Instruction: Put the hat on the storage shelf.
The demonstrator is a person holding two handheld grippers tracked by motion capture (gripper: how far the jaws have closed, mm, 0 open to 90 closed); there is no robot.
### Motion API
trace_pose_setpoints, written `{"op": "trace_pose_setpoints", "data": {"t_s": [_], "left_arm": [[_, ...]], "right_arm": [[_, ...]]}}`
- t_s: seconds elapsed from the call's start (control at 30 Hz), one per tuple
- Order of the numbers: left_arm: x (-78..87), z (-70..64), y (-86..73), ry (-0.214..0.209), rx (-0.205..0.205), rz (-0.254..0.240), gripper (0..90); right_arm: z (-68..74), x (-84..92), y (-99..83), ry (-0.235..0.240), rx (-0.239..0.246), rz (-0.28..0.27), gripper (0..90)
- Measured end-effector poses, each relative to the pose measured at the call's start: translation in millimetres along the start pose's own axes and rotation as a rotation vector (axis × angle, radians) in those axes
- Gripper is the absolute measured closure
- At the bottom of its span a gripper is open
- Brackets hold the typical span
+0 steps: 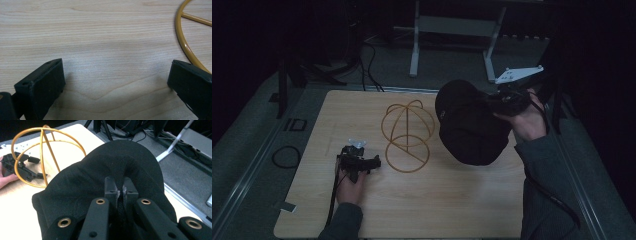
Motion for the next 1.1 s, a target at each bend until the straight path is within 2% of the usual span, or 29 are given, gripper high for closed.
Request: {"op": "trace_pose_setpoints", "data": {"t_s": [0.77, 1.1], "left_arm": [[-0.1, 0.0, 0.1, 0.001, 0.0, -0.001, 0.7], [-0.1, 0.0, 0.1, 0.001, 0.0, -0.001, 0.7]], "right_arm": [[10.7, 0.3, 32.2, 0.028, 0.042, -0.051, 85.6], [18.3, -3.6, 46.7, 0.077, 0.051, -0.094, 85.5]]}}
Point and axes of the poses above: each handheld gripper's, and its own axes: x roughly backward along the jaws, y roughly out of its top, z roughly to its left, the point moved 10 cm from there along -x, roughly forward along the jaws, and after that the axes turned 8 degrees about -z, right-handed, at the moved point
